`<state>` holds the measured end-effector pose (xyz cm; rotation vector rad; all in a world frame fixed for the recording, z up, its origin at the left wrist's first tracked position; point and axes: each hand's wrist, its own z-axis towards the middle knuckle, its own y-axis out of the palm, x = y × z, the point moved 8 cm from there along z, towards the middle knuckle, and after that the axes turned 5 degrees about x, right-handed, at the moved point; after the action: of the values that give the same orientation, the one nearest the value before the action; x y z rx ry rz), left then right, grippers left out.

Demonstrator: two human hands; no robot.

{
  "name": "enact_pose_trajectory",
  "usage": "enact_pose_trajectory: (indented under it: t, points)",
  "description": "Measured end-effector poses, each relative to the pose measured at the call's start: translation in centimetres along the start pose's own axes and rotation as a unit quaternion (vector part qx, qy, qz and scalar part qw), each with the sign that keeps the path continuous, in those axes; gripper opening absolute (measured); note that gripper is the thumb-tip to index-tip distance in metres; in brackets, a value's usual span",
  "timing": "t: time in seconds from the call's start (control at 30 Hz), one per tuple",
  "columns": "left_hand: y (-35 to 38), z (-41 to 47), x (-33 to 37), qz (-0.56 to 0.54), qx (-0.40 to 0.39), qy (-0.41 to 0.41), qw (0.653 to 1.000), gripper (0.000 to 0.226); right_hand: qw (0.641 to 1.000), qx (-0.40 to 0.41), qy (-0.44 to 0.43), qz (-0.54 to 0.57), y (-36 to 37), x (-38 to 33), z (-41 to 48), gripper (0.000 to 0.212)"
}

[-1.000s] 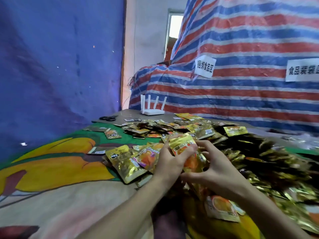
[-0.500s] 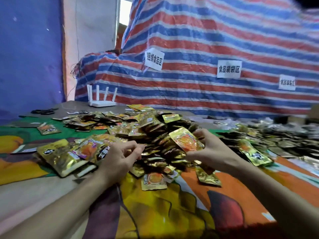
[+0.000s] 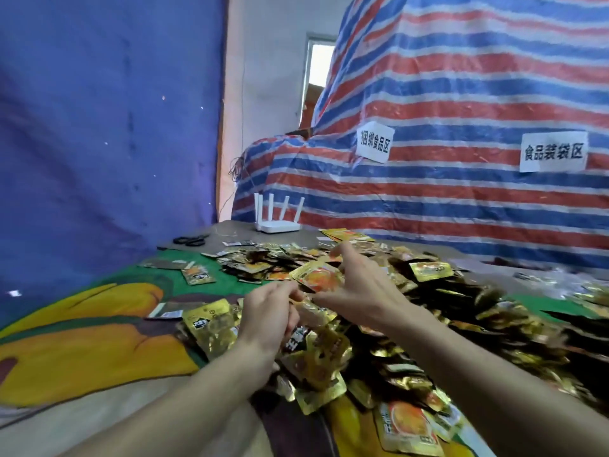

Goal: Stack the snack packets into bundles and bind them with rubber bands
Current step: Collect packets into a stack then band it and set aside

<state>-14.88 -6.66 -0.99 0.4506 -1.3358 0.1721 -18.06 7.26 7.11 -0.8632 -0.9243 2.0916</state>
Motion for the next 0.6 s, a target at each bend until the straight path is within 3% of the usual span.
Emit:
enact_pose_trajectory:
  t: [0.13,0.23,0.37,0.5,0.6]
  points:
    - [-3.1,2.3,0.5,0.042,0.022,0.023,0.999,0.029,0.984,-0.085,-0.015,-0.157,4.2,-0.6,1.3,0.030]
    - [-4.5,4.8,1.2,0.067,0.033,0.038,0.996,0.027,0.978,-0.144,-0.001,-0.153,5.1,-0.4,1.8,0.032]
    - [-5.7,10.1,2.4,0.157,0.065,0.085,0.982,0.025,0.988,-0.105,-0.017,-0.107,4.3,-1.8,5.1,0.038]
    - [-5.5,15.8,2.6,0.382,0.033,0.160,0.909,0.018,0.992,-0.090,-0.006,-0.084,5.9,-1.6,10.4,0.035]
    - [-5.2,19.5,0.9,0.558,-0.027,0.150,0.816,0.040,0.987,-0.129,0.001,-0.091,9.1,-0.6,14.7,0.042]
